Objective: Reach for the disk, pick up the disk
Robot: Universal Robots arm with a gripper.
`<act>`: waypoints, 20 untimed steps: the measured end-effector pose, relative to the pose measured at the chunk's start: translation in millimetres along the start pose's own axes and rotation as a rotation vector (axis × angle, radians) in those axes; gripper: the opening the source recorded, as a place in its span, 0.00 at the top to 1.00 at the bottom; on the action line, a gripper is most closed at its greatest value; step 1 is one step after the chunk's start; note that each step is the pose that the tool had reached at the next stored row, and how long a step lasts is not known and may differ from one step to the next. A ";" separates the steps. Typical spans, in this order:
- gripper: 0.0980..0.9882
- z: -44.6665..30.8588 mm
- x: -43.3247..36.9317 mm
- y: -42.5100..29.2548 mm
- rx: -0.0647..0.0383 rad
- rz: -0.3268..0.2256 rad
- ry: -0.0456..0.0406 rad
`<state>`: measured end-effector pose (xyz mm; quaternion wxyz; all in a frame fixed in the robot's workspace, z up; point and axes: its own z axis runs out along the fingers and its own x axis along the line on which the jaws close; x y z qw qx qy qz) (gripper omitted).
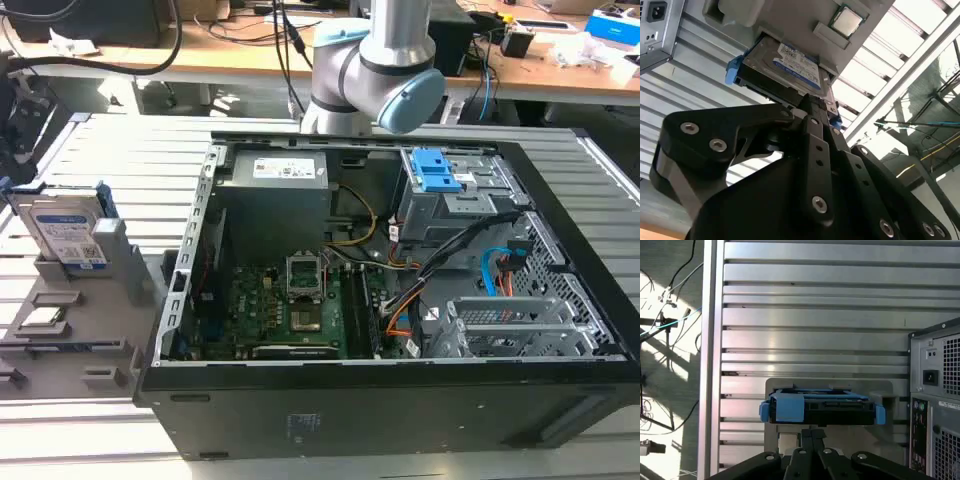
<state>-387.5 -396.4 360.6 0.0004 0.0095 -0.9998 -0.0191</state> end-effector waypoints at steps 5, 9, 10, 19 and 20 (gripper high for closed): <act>0.99 0.0 0.0 0.0 0.000 -0.103 0.0040; 0.99 0.0 0.0 0.0 0.000 -0.157 0.0060; 0.99 0.0 0.0 0.0 0.000 -0.166 0.0063; 0.99 0.0 0.0 0.0 0.000 -0.373 0.0143; 0.99 0.0 0.0 0.0 0.000 -0.397 0.0152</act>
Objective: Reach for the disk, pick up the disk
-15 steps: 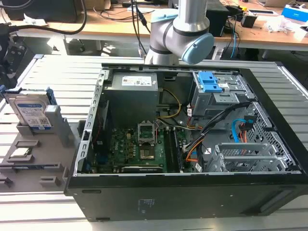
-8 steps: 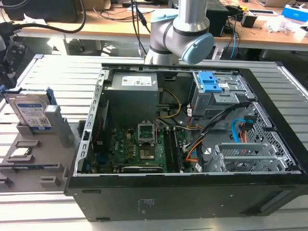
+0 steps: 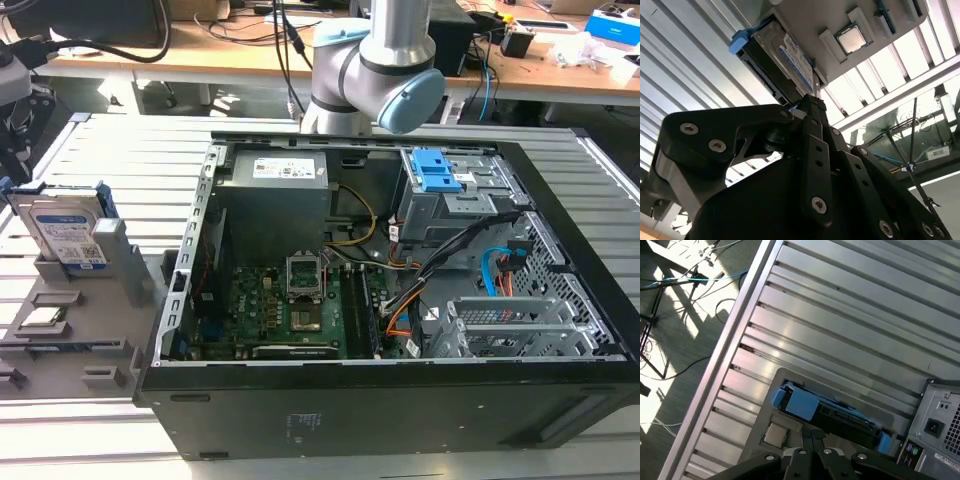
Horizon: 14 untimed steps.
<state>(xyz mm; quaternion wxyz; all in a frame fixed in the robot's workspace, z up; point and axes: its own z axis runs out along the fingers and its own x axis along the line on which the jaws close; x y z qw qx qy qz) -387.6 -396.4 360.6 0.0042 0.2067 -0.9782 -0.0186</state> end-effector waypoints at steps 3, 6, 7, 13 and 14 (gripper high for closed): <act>0.99 0.0 0.0 0.0 0.000 -0.044 0.0017; 0.99 0.0 0.0 0.0 0.000 -0.077 0.0030; 0.99 0.0 0.0 0.0 0.000 -0.087 0.0033; 0.99 0.0 0.0 0.0 0.000 -0.151 0.0058; 0.99 0.0 0.0 0.0 0.000 -0.159 0.0061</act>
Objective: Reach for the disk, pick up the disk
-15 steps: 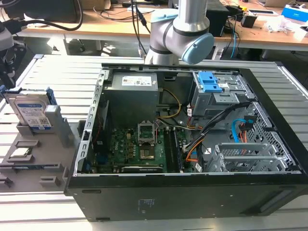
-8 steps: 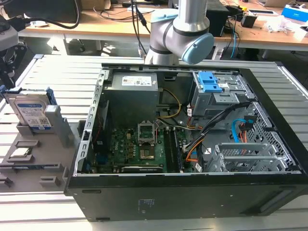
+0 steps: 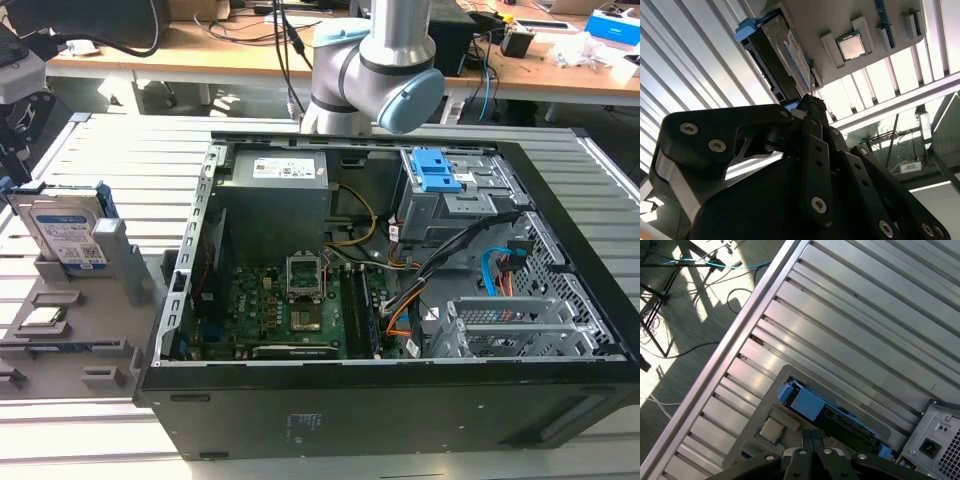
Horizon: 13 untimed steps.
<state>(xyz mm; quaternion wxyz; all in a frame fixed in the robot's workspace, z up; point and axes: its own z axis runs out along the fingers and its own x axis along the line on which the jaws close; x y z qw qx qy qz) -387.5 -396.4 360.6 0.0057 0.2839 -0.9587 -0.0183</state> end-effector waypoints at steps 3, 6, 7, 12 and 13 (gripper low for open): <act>0.99 0.0 0.0 0.0 0.000 -0.028 0.0010; 0.99 0.0 0.0 0.0 0.000 -0.053 0.0020; 0.99 0.0 0.0 0.0 0.000 -0.066 0.0025; 0.99 0.0 0.0 0.0 0.000 -0.109 0.0041; 0.99 0.0 0.0 0.0 0.000 -0.118 0.0045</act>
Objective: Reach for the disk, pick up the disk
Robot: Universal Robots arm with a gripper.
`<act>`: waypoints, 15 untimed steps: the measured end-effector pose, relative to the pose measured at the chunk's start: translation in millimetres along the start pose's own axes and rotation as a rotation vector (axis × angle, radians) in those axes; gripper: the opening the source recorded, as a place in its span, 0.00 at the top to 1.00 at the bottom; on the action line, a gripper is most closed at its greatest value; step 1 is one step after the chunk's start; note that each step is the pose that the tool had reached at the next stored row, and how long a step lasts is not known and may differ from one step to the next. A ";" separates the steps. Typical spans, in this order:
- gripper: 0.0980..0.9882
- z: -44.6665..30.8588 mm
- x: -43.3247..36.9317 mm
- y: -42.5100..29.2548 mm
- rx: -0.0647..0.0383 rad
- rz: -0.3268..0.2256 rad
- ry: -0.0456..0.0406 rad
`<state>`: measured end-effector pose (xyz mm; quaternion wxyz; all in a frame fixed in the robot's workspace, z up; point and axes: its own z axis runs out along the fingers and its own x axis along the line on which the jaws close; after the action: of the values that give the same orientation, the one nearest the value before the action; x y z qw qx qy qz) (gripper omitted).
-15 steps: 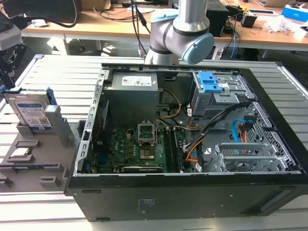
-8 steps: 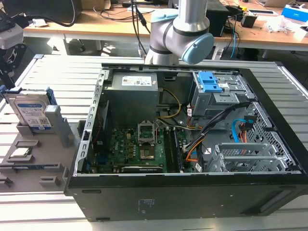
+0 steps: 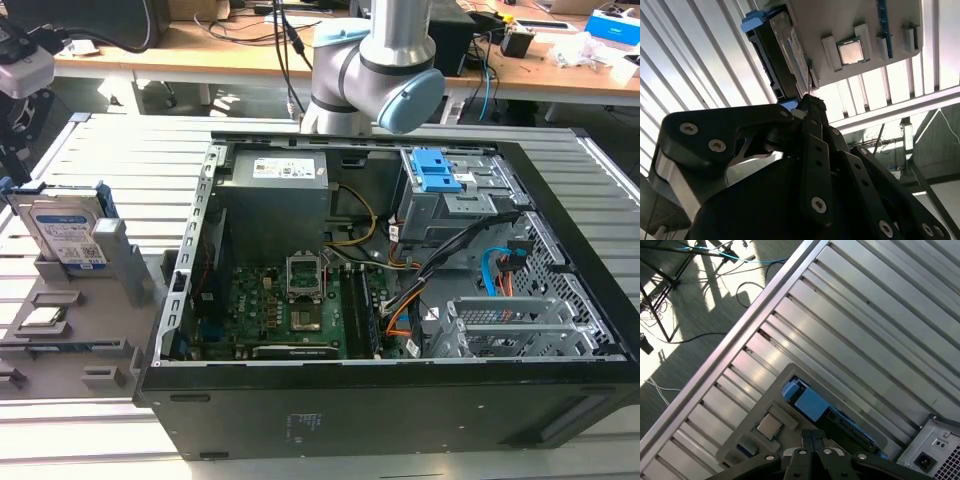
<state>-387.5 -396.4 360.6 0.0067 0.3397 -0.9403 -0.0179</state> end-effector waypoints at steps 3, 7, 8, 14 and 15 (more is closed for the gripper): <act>0.99 0.0 0.0 0.0 0.000 -0.029 0.0011; 0.99 0.0 0.0 0.1 0.000 -0.070 0.0026; 0.99 0.0 0.0 0.0 0.000 -0.077 0.0030; 0.99 0.0 0.0 0.0 0.000 -0.139 0.0053; 0.99 0.0 0.0 0.0 0.000 -0.149 0.0056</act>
<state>-387.5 -396.4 360.6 0.0080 0.4089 -0.9124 -0.0173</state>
